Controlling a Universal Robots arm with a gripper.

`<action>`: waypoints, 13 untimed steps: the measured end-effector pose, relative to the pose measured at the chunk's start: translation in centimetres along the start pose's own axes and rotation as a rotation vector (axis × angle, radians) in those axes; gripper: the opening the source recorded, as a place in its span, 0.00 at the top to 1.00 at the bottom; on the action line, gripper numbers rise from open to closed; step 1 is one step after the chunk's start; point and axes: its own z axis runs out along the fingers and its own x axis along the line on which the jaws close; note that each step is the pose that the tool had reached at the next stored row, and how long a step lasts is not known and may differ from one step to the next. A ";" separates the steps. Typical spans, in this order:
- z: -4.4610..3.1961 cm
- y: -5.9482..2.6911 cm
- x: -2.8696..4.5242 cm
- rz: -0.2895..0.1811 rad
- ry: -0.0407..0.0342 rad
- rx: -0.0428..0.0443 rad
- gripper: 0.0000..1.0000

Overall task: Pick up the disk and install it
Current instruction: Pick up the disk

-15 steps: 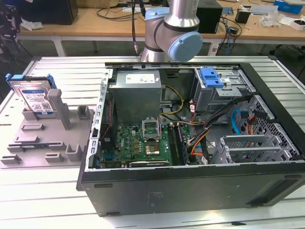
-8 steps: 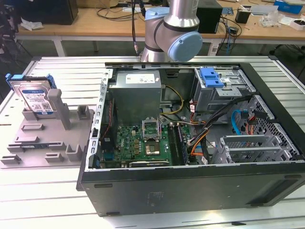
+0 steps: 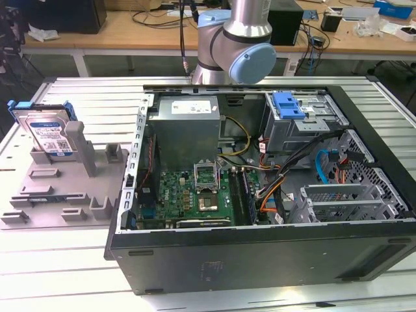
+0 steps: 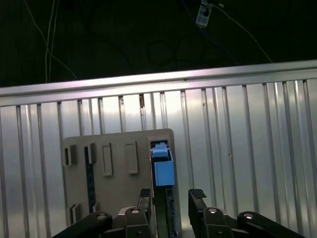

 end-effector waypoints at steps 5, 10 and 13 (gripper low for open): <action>0.02 0.00 0.00 -0.014 0.0008 0.0013 0.56; 0.11 0.01 0.00 -0.014 0.0006 0.0043 0.56; 0.17 0.03 0.00 -0.015 0.0006 0.0045 0.56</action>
